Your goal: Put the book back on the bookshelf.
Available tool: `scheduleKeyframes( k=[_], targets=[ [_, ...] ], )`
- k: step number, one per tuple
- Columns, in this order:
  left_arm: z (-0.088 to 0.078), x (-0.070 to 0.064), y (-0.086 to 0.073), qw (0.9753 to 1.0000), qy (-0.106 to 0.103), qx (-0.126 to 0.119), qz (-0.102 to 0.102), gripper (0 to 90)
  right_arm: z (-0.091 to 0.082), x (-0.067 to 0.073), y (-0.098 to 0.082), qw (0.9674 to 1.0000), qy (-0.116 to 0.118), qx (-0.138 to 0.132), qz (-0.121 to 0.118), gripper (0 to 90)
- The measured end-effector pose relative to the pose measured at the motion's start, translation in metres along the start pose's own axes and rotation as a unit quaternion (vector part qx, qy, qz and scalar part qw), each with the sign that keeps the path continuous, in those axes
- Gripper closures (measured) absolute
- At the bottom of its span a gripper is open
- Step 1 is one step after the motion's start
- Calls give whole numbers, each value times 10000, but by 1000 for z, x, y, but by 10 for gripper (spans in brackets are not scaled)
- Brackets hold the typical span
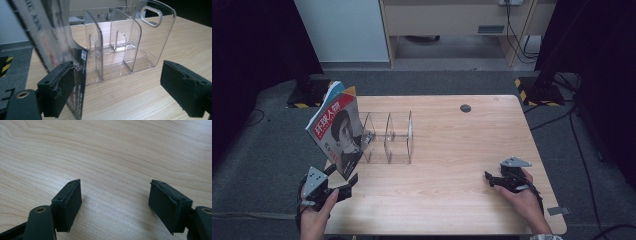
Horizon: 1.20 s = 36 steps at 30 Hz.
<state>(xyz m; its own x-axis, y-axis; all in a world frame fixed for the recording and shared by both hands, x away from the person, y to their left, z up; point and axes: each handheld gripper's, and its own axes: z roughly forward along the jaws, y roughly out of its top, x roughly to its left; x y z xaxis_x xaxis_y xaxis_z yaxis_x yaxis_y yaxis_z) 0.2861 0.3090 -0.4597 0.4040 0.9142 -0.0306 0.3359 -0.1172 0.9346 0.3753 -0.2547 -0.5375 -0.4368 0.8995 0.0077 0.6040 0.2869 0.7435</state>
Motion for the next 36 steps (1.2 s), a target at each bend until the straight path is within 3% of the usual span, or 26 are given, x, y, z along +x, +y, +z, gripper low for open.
scheduleKeyframes(
  k=[11,24,36],
  targets=[
    [20,-8,4,9995,-180,226,120,89,0,0,0,10000,6,6,12,265],
    [47,-18,7,9968,-395,600,359,57,0,0,0,10000,0,5,19,264],
    [74,-41,16,9931,-552,777,678,53,0,0,0,10000,-4,21,21,261]
  ],
)
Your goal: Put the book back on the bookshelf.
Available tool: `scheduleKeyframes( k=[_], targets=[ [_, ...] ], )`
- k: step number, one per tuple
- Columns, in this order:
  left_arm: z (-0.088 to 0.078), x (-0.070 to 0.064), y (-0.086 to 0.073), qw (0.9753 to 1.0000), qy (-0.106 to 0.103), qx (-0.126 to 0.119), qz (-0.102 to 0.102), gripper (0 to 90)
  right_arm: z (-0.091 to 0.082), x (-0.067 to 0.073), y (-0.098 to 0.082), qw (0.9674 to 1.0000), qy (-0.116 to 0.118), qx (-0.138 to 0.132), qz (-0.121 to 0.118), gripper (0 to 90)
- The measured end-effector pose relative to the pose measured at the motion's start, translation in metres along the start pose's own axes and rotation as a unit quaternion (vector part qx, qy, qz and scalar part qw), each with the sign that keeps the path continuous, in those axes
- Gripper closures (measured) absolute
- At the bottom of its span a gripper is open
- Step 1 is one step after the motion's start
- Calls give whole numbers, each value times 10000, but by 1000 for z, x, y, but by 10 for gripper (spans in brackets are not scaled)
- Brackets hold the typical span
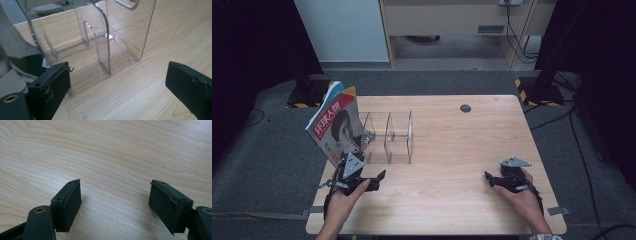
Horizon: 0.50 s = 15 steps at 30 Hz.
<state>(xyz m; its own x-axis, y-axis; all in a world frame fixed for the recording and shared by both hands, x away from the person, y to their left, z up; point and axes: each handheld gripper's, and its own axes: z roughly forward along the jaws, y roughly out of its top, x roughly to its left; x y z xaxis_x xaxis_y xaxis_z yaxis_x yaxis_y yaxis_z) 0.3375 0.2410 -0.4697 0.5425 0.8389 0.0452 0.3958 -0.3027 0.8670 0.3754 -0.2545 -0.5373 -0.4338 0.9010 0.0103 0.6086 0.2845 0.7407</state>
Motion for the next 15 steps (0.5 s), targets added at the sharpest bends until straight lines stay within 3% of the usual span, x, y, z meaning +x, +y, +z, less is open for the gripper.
scheduleKeyframes(
  k=[2,4,15],
  targets=[
    [6,-2,4,9999,-69,-61,130,51,0,0,0,10000,-1,0,1,261],
    [11,-8,6,9999,-100,49,72,50,0,0,0,10000,-5,-6,4,259],
    [36,-32,16,9986,-375,233,307,43,1,0,0,10000,-23,1,-7,236]
  ],
)
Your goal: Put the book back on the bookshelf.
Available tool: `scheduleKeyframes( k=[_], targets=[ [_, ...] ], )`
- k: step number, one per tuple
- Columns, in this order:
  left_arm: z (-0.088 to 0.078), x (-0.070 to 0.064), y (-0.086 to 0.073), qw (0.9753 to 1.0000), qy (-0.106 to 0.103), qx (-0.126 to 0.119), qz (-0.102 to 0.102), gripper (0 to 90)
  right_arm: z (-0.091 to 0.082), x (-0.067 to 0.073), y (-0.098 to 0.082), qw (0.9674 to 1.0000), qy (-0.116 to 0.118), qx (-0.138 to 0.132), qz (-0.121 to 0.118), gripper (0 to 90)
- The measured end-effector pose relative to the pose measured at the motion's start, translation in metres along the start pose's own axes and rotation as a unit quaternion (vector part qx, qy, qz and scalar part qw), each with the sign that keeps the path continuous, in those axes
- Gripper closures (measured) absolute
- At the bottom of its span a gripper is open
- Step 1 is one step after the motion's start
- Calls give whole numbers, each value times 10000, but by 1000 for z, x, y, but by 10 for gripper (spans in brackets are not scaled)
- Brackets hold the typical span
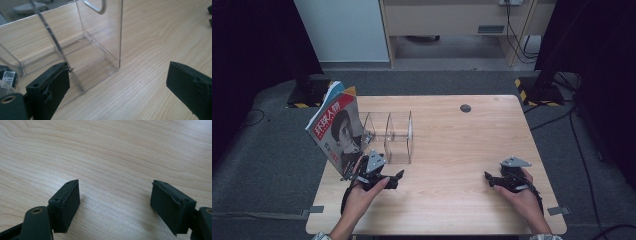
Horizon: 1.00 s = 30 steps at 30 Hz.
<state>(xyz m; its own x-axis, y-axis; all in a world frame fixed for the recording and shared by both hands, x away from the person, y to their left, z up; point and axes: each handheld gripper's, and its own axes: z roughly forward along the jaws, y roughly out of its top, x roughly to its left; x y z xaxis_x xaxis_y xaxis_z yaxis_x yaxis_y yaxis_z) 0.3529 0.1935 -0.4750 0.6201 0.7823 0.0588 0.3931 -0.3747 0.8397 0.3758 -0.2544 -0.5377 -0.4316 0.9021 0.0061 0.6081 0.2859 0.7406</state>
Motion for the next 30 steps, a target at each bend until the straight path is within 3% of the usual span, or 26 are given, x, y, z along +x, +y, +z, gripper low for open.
scheduleKeyframes(
  k=[11,21,30],
  targets=[
    [16,-17,8,9998,-125,102,109,19,1,-1,0,9999,-68,87,55,146],
    [35,-32,14,9993,-251,251,148,17,2,-1,1,9998,-113,118,112,118],
    [54,-53,20,9978,-408,390,347,19,2,-1,1,9997,-135,149,140,92]
  ],
)
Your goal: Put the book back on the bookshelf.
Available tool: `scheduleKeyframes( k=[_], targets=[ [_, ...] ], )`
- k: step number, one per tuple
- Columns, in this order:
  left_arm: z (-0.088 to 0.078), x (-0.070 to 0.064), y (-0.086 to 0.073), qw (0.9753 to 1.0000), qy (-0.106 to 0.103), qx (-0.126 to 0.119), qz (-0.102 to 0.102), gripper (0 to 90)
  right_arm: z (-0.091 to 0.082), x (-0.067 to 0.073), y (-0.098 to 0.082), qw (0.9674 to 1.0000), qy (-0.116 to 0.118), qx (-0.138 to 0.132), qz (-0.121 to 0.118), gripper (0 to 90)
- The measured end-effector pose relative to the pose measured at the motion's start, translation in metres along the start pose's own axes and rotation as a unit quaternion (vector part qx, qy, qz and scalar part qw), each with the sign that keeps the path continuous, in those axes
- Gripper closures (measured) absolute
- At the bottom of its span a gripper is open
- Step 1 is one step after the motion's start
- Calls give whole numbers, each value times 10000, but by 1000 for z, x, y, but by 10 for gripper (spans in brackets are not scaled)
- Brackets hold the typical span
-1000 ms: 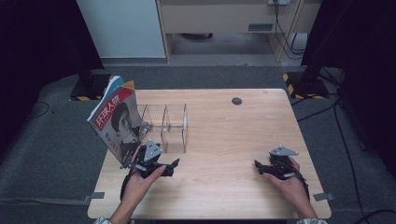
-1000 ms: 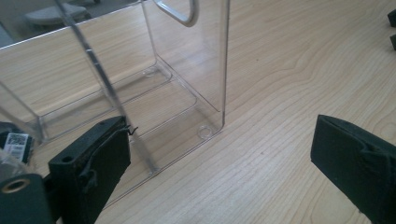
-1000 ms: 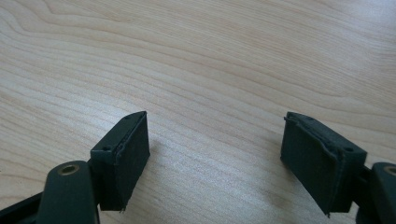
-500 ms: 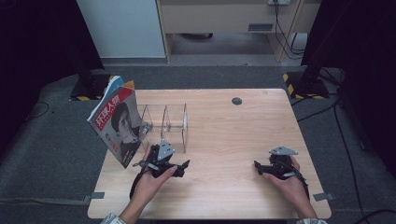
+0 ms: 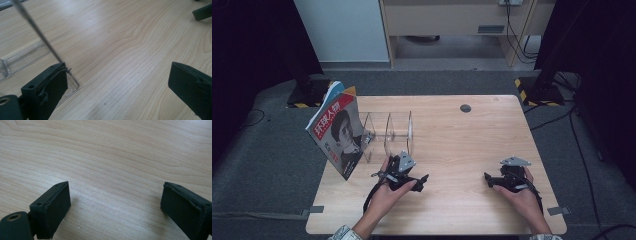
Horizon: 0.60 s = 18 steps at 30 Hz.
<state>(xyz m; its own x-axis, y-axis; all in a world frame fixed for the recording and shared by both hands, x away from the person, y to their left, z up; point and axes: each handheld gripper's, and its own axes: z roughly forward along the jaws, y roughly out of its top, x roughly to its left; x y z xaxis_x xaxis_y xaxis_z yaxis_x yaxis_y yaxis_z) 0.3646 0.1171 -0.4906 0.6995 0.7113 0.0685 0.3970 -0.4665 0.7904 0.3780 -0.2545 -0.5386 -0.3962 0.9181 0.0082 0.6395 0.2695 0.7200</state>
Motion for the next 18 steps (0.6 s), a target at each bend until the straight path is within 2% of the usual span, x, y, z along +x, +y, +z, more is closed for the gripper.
scheduleKeyframes(
  k=[12,18],
  targets=[
    [37,-25,10,9990,-232,352,110,27,0,0,0,10000,-3,5,-19,88],
    [59,-42,18,9976,-379,527,256,30,0,0,0,10000,-3,6,-19,87]
  ],
)
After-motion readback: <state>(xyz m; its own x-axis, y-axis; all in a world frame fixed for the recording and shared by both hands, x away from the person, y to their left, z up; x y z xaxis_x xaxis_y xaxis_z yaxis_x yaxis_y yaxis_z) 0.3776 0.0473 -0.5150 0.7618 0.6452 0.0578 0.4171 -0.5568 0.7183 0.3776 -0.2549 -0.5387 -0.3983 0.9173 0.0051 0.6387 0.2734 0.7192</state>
